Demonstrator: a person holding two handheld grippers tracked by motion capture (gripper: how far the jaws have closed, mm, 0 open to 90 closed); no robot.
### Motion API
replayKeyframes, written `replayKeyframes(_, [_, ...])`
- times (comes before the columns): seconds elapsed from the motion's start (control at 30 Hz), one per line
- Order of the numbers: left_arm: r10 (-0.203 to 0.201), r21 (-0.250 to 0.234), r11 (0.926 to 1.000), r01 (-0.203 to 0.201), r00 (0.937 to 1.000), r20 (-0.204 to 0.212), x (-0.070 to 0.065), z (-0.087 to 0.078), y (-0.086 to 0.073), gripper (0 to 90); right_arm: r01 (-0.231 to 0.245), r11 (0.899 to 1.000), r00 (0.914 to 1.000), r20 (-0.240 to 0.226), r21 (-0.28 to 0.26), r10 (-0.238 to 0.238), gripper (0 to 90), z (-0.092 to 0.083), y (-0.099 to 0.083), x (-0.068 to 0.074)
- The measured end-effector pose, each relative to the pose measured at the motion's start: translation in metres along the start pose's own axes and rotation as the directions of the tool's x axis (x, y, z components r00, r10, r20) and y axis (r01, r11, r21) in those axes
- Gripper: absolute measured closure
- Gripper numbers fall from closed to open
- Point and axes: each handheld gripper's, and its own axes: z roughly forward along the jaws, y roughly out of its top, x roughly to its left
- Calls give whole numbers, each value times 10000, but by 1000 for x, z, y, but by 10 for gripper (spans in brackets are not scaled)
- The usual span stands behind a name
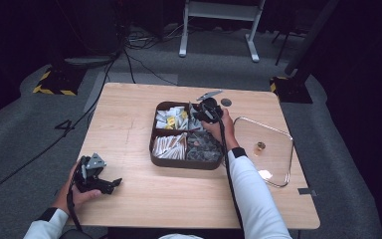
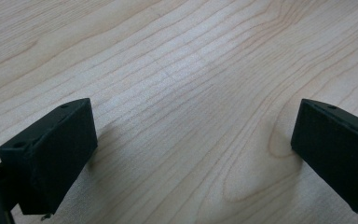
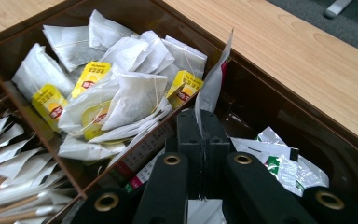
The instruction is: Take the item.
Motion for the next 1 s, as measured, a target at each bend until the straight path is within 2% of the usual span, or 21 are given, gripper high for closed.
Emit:
replayKeyframes(0.17, [-6, -4, 10000, 6, 10000, 3, 0, 0, 0, 5, 76, 9996, 10000, 17, -278, -76, 900, -12, -3, 1])
replayKeyframes(0.43, [-2, 0, 10000, 2, 10000, -5, 0, 0, 0, 5, 169, 9971, 9996, -213, -746, -185, 900, -33, -13, 2])
replayKeyframes(0.53, [-3, -1, 10000, 3, 10000, -4, 0, 0, 0, 5, 190, 9942, 9994, -262, -1059, -219, 900, -43, -16, 1])
replayKeyframes(0.83, [-5, -1, 10000, 5, 10000, -3, 0, 0, 0, 5, 327, 9893, 9972, -623, -1422, -420, 900, -59, -23, 3])
replayKeyframes(1.0, [-6, 0, 10000, 6, 10000, -4, 0, 0, 0, 5, 374, 9832, 9953, -813, -1787, -527, 900, -75, -27, 5])
